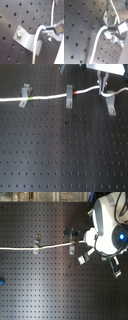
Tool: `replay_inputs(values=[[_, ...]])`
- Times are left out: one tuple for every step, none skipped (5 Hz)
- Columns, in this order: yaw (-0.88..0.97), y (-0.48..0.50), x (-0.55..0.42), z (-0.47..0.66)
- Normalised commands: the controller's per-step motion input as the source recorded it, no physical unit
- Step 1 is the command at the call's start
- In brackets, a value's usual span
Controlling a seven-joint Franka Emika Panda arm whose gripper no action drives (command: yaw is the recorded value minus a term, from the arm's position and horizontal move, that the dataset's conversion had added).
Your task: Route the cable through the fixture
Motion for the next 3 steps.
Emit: replay_inputs(values=[[0.46,0.088,-0.296,0.0],[0.08,0.105,-0.571,-0.1],[-0.13,-0.037,-0.644,-0.33]])
